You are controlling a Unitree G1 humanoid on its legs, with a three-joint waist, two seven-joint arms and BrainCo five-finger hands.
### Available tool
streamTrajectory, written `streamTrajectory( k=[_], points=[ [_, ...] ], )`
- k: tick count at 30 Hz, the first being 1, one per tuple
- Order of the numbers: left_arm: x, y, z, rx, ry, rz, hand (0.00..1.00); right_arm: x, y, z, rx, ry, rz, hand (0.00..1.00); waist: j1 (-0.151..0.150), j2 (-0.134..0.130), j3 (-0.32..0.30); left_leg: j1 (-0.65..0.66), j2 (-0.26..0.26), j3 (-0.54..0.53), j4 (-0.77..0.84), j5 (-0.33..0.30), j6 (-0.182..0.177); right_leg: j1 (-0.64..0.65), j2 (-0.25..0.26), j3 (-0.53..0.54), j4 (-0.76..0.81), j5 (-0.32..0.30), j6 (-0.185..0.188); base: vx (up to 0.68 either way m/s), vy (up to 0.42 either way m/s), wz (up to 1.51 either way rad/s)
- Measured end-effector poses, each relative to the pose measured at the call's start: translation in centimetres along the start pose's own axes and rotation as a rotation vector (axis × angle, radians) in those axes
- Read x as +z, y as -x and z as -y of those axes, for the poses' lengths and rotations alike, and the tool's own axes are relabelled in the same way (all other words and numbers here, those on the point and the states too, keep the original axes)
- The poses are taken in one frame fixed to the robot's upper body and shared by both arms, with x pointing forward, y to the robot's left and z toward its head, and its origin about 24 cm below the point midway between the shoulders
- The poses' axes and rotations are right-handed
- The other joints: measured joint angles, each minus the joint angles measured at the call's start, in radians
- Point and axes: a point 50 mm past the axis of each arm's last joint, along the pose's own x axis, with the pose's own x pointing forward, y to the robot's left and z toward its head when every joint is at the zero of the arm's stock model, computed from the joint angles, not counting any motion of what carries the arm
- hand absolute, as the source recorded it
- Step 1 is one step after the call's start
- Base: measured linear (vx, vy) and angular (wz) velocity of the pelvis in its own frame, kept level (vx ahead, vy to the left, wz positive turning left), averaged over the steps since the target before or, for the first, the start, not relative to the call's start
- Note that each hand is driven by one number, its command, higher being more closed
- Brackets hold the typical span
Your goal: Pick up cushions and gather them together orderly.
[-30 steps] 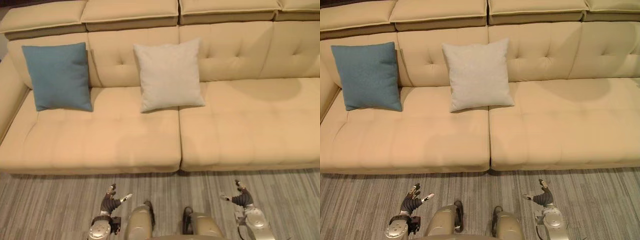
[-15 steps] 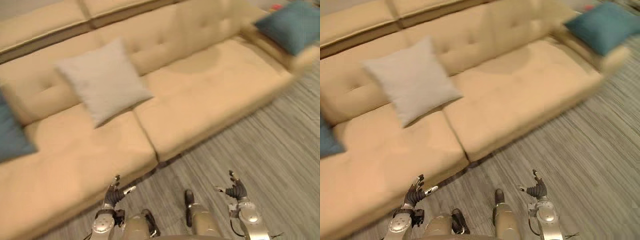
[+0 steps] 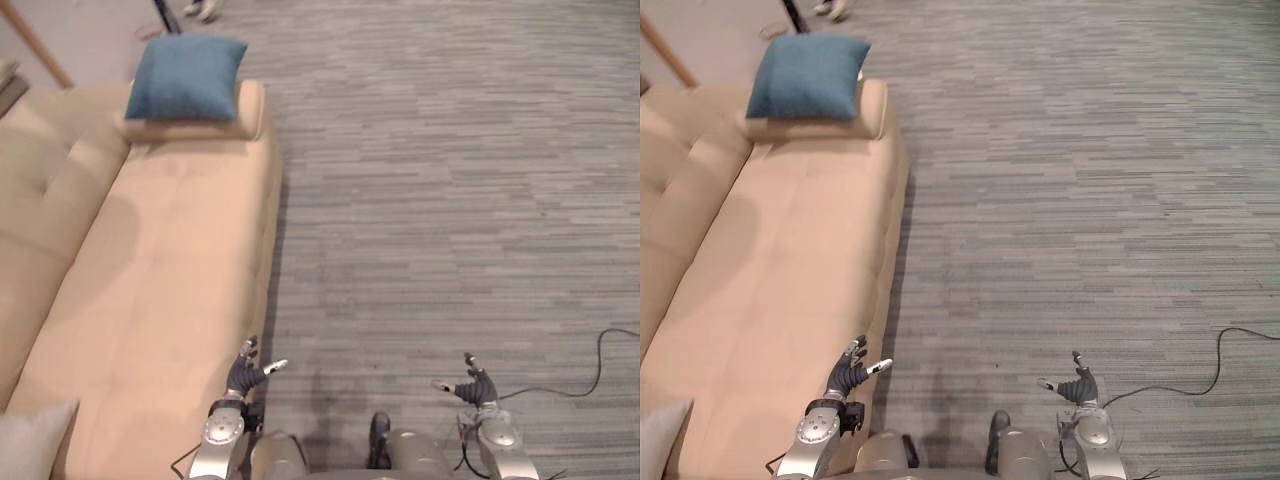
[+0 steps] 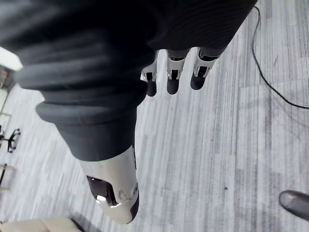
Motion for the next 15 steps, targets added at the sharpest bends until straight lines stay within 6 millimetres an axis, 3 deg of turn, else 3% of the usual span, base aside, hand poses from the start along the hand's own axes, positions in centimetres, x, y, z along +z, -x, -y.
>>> streamTrajectory(
  k=[3,4,5,6,7,9,11,12,13,14,15],
  points=[
    [-1.2,0.8,-0.1,0.013,0.008,-0.037,0.0,-0.3,0.0,-0.2,0.008,0.002,-0.013,0.0,0.024,0.007,0.008,-0.133,-0.079,-0.063,-0.304,0.026,-0.041,0.066,-0.033,0.082,-0.029,-0.041,0.063,0.38,0.266,-0.96],
    [-1.4,1.0,-0.1,0.02,0.027,-0.046,0.0,-0.5,0.0,0.0,0.005,0.008,-0.021,0.0,0.036,0.013,0.005,-0.138,-0.104,-0.087,-0.484,0.06,-0.096,0.078,-0.038,0.118,-0.039,-0.057,0.088,0.35,0.285,-1.03],
    [-1.7,1.2,-0.1,0.036,0.04,-0.058,0.0,-0.7,-0.1,0.1,-0.001,0.012,-0.035,0.0,0.065,0.035,-0.004,-0.135,-0.101,-0.098,-0.585,0.155,-0.109,0.092,-0.016,0.163,-0.049,-0.072,0.114,0.46,0.374,-1.09],
    [-1.9,1.3,-0.2,0.043,0.04,-0.066,0.0,-0.8,-0.2,-0.2,0.0,0.007,-0.045,0.0,0.079,0.035,-0.009,-0.13,-0.112,-0.097,-0.572,0.175,-0.065,0.104,-0.027,0.187,-0.053,-0.077,0.12,0.56,0.412,-0.67],
    [-1.4,1.0,-0.5,0.052,0.037,-0.048,0.0,-0.8,-0.2,-0.7,0.002,-0.011,-0.051,0.0,0.072,-0.014,-0.013,-0.139,-0.162,-0.092,-0.537,0.121,-0.023,0.113,-0.076,0.204,-0.038,-0.102,0.139,0.59,0.37,-0.03],
    [-0.8,0.5,-0.6,0.053,0.034,-0.028,0.0,-1.0,-0.2,-0.7,-0.007,-0.011,-0.063,0.0,0.063,-0.063,-0.016,-0.127,-0.216,-0.062,-0.489,0.042,0.028,0.066,-0.141,0.217,0.123,-0.137,0.196,0.65,0.374,0.12],
    [-1.5,0.9,-0.3,0.042,0.031,-0.053,0.0,-0.8,-0.4,-1.2,-0.006,-0.018,-0.066,0.0,0.062,-0.067,-0.011,-0.035,-0.233,-0.039,-0.481,-0.028,0.046,-0.028,-0.171,0.22,0.427,-0.058,0.329,0.53,0.3,-0.2],
    [-1.9,1.3,-0.4,0.041,0.028,-0.069,0.0,-1.0,-0.4,-1.5,0.003,-0.007,-0.079,0.0,0.052,-0.065,-0.009,0.045,-0.249,-0.038,-0.499,-0.055,0.066,-0.073,-0.197,0.181,0.613,-0.037,0.32,0.58,0.234,-0.05],
    [-2.1,1.4,-0.4,0.039,0.025,-0.074,0.0,-1.3,-0.3,-1.5,0.004,-0.004,-0.089,0.0,0.048,-0.063,-0.008,0.095,-0.257,-0.039,-0.518,-0.065,0.071,-0.088,-0.216,0.136,0.685,-0.057,0.281,0.72,0.209,0.11],
    [-2.0,1.4,-0.6,0.039,0.016,-0.07,0.0,-1.9,0.0,-1.4,0.001,0.0,-0.106,0.0,0.046,-0.053,-0.014,0.194,-0.265,-0.04,-0.581,-0.079,0.081,-0.135,-0.247,0.016,0.73,-0.108,0.192,0.6,0.118,0.11],
    [-1.8,1.3,-0.7,0.042,0.013,-0.063,0.0,-1.8,-0.1,-1.4,0.001,0.0,-0.104,0.0,0.047,-0.053,-0.014,0.223,-0.266,-0.041,-0.608,-0.08,0.08,-0.163,-0.248,-0.029,0.713,-0.121,0.17,0.58,0.067,0.08]
  ],
)
